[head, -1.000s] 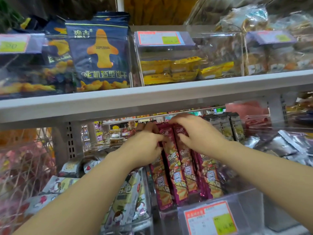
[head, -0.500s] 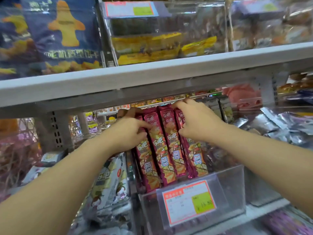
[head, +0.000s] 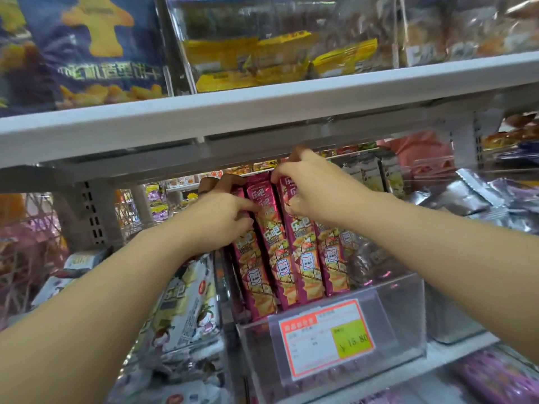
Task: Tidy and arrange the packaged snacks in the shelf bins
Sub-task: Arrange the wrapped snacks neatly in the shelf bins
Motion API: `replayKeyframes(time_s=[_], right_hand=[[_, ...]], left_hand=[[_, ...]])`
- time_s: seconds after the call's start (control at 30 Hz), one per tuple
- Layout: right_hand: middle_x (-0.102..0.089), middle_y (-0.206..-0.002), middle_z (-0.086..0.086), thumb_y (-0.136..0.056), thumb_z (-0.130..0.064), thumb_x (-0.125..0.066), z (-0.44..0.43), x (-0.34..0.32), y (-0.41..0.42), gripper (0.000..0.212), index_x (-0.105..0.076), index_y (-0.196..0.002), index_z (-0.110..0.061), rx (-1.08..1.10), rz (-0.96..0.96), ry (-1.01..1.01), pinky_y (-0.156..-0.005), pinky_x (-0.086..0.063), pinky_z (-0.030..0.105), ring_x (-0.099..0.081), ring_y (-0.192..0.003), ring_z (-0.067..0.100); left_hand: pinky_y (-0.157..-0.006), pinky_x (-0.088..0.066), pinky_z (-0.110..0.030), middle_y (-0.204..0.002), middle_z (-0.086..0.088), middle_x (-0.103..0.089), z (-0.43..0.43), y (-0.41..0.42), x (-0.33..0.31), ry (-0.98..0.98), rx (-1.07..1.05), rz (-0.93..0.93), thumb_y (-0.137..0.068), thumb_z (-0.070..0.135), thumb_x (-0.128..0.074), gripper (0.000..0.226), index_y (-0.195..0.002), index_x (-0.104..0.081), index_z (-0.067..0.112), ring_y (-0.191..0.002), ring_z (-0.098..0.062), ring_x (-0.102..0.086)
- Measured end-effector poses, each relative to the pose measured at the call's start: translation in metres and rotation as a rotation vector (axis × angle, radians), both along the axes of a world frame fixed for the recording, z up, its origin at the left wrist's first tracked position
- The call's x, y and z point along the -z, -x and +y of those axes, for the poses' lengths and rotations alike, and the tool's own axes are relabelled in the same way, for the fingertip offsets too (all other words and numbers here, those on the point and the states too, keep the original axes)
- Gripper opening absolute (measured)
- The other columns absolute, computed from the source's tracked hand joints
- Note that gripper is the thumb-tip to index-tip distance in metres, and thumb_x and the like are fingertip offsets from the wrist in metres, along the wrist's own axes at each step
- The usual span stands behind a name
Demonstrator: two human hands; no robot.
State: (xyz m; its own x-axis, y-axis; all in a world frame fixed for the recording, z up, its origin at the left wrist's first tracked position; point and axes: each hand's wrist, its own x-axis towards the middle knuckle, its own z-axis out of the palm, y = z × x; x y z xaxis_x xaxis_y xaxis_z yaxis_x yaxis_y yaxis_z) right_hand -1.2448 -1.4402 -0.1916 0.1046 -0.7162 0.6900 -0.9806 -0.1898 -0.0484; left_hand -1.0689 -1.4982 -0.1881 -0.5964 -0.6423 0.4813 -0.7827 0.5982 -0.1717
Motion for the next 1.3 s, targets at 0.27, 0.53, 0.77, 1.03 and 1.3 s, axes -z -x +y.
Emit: replayKeyframes(time_s=[0.27,0.53,0.77,1.03,1.3], right_hand=[[-0.039,-0.128,0.006,-0.080,-0.007,-0.069,-0.022,-0.004,0.007,0.056,-0.052,-0.129,-0.028,-0.038,0.037,-0.048,-0.069,-0.046,0.026,-0.059,-0.084,0.020],[-0.041,-0.127,0.003,-0.080,-0.013,-0.071,-0.027,0.000,0.009,0.054,-0.052,-0.128,-0.028,-0.065,0.079,-0.064,-0.076,-0.051,0.032,-0.059,-0.092,0.025],[-0.044,-0.132,0.002,-0.082,-0.021,-0.069,-0.023,0.000,0.006,0.055,-0.047,-0.132,-0.028,-0.010,0.173,0.039,-0.079,-0.050,0.036,-0.059,-0.102,0.027],[-0.045,-0.123,0.006,-0.084,-0.024,-0.066,-0.021,0.007,0.003,0.039,-0.051,-0.119,-0.015,0.134,0.265,0.066,-0.067,-0.041,0.032,-0.053,-0.095,0.025],[-0.034,-0.145,0.003,-0.090,-0.027,-0.059,-0.004,0.006,0.001,0.038,-0.054,-0.127,-0.020,0.134,0.289,0.026,-0.083,-0.050,0.042,-0.046,-0.119,0.026]], left_hand=[[-0.107,-0.035,-0.031,-0.151,-0.002,-0.020,0.003,0.000,0.000,-0.008,0.006,0.019,-0.095,0.032,-0.053,0.033,-0.127,-0.059,0.036,-0.129,-0.025,-0.038],[-0.110,-0.030,-0.030,-0.147,-0.002,-0.024,0.003,0.000,0.001,-0.011,0.013,0.052,-0.094,0.031,-0.054,0.031,-0.125,-0.061,0.034,-0.133,-0.026,-0.032],[-0.107,-0.031,-0.031,-0.147,0.000,-0.025,0.005,0.000,0.001,-0.002,-0.004,0.059,-0.094,0.030,-0.053,0.030,-0.123,-0.061,0.034,-0.133,-0.026,-0.030],[-0.109,-0.032,-0.034,-0.147,0.003,-0.027,0.006,0.000,0.000,-0.005,-0.022,0.052,-0.095,0.031,-0.052,0.031,-0.124,-0.061,0.035,-0.134,-0.024,-0.029],[-0.098,-0.039,-0.027,-0.143,0.003,-0.040,0.013,-0.002,-0.008,-0.089,-0.037,0.056,-0.098,0.031,-0.045,0.032,-0.126,-0.059,0.033,-0.121,-0.019,-0.047]])
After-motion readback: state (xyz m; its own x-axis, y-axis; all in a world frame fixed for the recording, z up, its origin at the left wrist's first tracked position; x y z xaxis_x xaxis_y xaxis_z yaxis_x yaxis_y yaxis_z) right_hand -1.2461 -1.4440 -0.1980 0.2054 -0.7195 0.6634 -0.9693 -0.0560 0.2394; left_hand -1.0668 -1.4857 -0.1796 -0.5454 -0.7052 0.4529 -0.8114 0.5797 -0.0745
